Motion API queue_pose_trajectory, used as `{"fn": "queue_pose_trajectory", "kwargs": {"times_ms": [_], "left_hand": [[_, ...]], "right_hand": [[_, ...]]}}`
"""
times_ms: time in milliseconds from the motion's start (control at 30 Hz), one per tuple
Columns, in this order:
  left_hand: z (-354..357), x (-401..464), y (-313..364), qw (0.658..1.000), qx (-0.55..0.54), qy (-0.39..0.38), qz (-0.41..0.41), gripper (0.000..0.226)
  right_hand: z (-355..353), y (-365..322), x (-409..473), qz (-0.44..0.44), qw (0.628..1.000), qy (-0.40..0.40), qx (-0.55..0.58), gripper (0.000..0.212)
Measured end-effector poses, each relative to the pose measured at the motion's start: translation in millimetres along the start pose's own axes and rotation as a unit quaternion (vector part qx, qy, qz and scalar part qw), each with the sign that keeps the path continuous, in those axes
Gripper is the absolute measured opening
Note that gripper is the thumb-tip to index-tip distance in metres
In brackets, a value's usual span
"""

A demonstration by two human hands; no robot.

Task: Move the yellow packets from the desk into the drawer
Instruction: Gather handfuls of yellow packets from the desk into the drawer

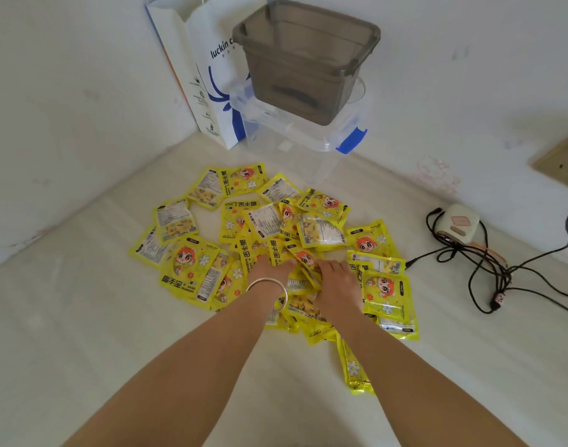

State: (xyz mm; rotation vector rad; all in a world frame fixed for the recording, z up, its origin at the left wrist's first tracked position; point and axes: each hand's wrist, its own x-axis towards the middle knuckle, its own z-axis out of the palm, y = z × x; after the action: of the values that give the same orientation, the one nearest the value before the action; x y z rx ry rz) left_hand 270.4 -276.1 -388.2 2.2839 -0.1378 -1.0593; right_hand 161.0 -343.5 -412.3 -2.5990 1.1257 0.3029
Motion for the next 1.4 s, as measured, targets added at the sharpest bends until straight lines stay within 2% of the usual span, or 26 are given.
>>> {"fn": "queue_pose_trajectory", "kwargs": {"times_ms": [133,200,267,300,400,467,567,633,733,800,900,1000,1100,1200,1300,1333,1400], "left_hand": [[4.5,5.2,2.7,1.0,0.013,0.015,-0.006,0.067],[1.1,7.8,1.1,1.0,0.006,0.023,0.011,0.062],[-8.6,7.7,-0.2,0.999,0.005,0.038,0.023,0.061],[-14.9,8.4,-0.9,0.998,0.008,0.046,0.034,0.06],[-34.1,13.6,-4.4,0.996,0.003,0.058,0.063,0.056],[-45.3,16.5,-6.2,0.994,0.003,0.045,0.096,0.053],[-57.0,7.5,-5.8,0.986,0.004,-0.015,0.164,0.03],[-60.9,-3.6,-5.7,0.976,0.019,-0.069,0.203,0.014],[-54.7,-20.0,-5.1,0.96,0.048,-0.159,0.227,0.019],[-43.3,-28.7,-5.0,0.948,0.07,-0.219,0.221,0.03],[-15.3,-47.2,-3.0,0.928,0.095,-0.283,0.222,0.052],[21.4,-76.9,0.3,0.925,0.079,-0.283,0.24,0.061],[63.1,-112.6,-3.5,0.943,-0.011,-0.274,0.191,0.069],[106.7,-153.9,-14.7,0.947,-0.053,-0.288,0.132,0.057],[151.8,-200.7,-30.7,0.917,-0.024,-0.385,0.106,0.011],[164.9,-216.9,-36.2,0.907,0.004,-0.41,0.098,0.003],[195.7,-239.2,-49.5,0.895,0.059,-0.431,0.1,0.013]], "right_hand": [[-12.8,2.6,0.8,0.048,0.991,0.069,0.101,0.044],[-21.5,1.2,0.3,0.099,0.972,0.082,0.197,0.035],[-29.5,-1.4,0.3,0.137,0.947,0.081,0.28,0.017],[-35.0,-3.0,0.3,0.15,0.929,0.083,0.329,0.013],[-56.7,-10.1,-2.6,0.191,0.839,0.053,0.506,0.02],[-65.7,-10.9,-3.4,0.208,0.784,0.022,0.585,0.03],[-63.5,-11.3,-10.2,0.232,0.734,0.002,0.638,0.043],[-57.8,-8.9,-21.3,0.23,0.699,-0.004,0.678,0.031],[-48.8,2.0,-48.8,0.212,0.626,-0.019,0.751,0.024],[-42.4,11.4,-71.5,0.212,0.596,-0.008,0.775,0.019],[-30.9,30.9,-109.6,0.238,0.558,0.045,0.794,0.028],[-16.1,56.0,-150.9,0.249,0.497,0.11,0.824,0.024],[-2.1,79.4,-193.1,0.263,0.448,0.166,0.838,0.033],[15.4,100.2,-234.4,0.276,0.416,0.222,0.837,0.04],[32.8,120.4,-279.8,0.284,0.371,0.27,0.842,0.042],[38.3,127.9,-296.6,0.292,0.352,0.282,0.843,0.038],[52.3,145.6,-330.9,0.311,0.321,0.3,0.843,0.032]]}}
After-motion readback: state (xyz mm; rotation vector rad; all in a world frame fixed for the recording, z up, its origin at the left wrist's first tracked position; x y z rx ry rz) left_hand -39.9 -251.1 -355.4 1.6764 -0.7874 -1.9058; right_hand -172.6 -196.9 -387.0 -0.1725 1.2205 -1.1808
